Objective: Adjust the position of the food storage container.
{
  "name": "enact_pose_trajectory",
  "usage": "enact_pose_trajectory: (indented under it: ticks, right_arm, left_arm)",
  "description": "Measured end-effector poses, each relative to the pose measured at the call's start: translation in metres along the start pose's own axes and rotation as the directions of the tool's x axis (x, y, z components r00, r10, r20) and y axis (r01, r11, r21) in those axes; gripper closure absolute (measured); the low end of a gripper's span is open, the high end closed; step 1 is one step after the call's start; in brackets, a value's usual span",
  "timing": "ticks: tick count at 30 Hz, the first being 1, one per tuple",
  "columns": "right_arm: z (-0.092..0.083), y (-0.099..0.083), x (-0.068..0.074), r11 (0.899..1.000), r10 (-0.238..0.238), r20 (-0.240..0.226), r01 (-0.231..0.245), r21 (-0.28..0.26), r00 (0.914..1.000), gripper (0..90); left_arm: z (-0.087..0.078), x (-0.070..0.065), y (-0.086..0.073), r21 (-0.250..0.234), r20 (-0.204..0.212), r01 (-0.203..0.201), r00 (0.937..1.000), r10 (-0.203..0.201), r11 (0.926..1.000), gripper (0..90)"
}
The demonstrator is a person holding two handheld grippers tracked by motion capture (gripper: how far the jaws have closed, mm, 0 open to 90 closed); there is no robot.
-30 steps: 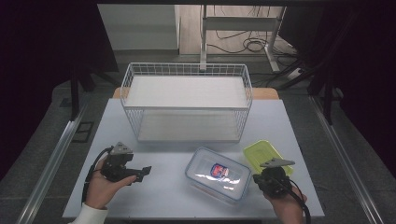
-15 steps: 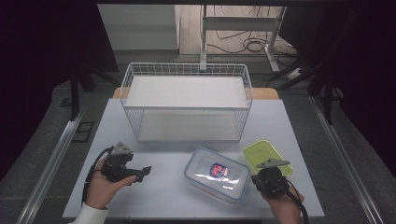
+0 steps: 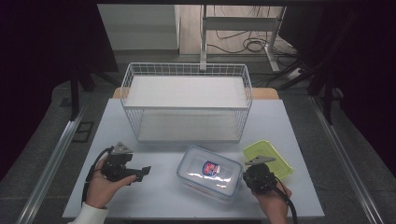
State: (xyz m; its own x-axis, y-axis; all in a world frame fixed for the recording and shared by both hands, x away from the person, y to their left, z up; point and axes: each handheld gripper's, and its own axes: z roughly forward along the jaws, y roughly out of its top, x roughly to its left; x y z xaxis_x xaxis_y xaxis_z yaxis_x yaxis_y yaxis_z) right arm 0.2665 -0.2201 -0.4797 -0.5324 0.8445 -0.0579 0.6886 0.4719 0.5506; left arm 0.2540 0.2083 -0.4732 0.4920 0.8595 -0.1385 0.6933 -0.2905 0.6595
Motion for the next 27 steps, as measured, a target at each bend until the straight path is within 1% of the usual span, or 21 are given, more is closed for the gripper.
enact_pose_trajectory:
  ticks: [1,5,9,10,11,15,18,20,22,23,24,25,27]
  right_arm:
    - [0.000,0.000,0.000,1.000,0.000,0.000,0.000,0.000,1.0000,88.9]
    - [0.007,0.008,0.005,1.000,-0.025,0.008,0.025,0.007,0.9997,88.9]
    - [0.011,0.013,0.007,0.999,-0.031,0.002,0.031,0.005,0.9995,88.9]
    - [0.012,0.014,0.008,0.999,-0.034,0.001,0.034,0.005,0.9994,88.9]
    - [0.013,0.016,0.010,0.999,-0.037,0.002,0.037,0.005,0.9993,88.9]
    - [0.019,0.026,0.018,0.997,-0.073,-0.009,0.073,0.006,0.9973,88.9]
    - [0.022,0.032,0.021,0.997,-0.082,-0.015,0.082,-0.001,0.9965,88.9]
    - [0.028,0.039,0.027,0.996,-0.089,-0.024,0.089,-0.011,0.9958,88.9]
    - [0.030,0.041,0.029,0.995,-0.094,-0.027,0.094,-0.013,0.9952,88.9]
    - [0.036,0.046,0.032,0.994,-0.107,-0.038,0.107,-0.014,0.9935,88.9]
    - [0.036,0.046,0.032,0.994,-0.107,-0.038,0.107,-0.014,0.9935,88.9]
    - [0.040,0.051,0.035,0.993,-0.115,-0.053,0.114,-0.018,0.9920,88.9]
    - [0.045,0.057,0.038,0.990,-0.140,-0.064,0.138,-0.030,0.9881,88.9]
  left_arm:
    - [0.000,0.000,0.000,0.000,0.000,0.000,1.0000,0.000,1.0000,14.1]
    - [0.000,0.001,0.000,0.000,-0.003,0.000,1.0000,0.000,1.0000,14.1]
    - [0.001,0.003,-0.001,0.005,-0.007,0.001,1.0000,-0.001,1.0000,14.0]
    - [0.001,0.004,-0.001,0.008,-0.008,0.008,0.9999,-0.008,0.9999,14.0]
    - [0.001,0.005,-0.001,0.010,-0.007,0.004,1.0000,-0.004,0.9999,14.0]
    - [0.001,0.006,-0.002,0.010,-0.008,0.007,0.9999,-0.007,0.9999,14.0]
    - [0.000,0.007,-0.002,0.006,-0.009,0.009,0.9999,-0.009,0.9999,13.8]
    - [-0.001,0.008,-0.003,0.001,-0.012,0.022,0.9997,-0.022,0.9997,13.8]
    - [-0.001,0.008,-0.004,0.003,-0.014,0.022,0.9997,-0.022,0.9997,13.8]
    - [-0.002,0.009,-0.004,0.002,-0.015,0.024,0.9996,-0.024,0.9997,13.8]
    - [-0.002,0.009,-0.004,0.002,-0.015,0.024,0.9996,-0.024,0.9997,13.8]
    - [-0.002,0.010,-0.005,0.001,-0.017,0.026,0.9995,-0.026,0.9997,13.8]
    - [-0.003,0.011,-0.005,-0.004,-0.019,0.032,0.9993,-0.032,0.9995,13.8]
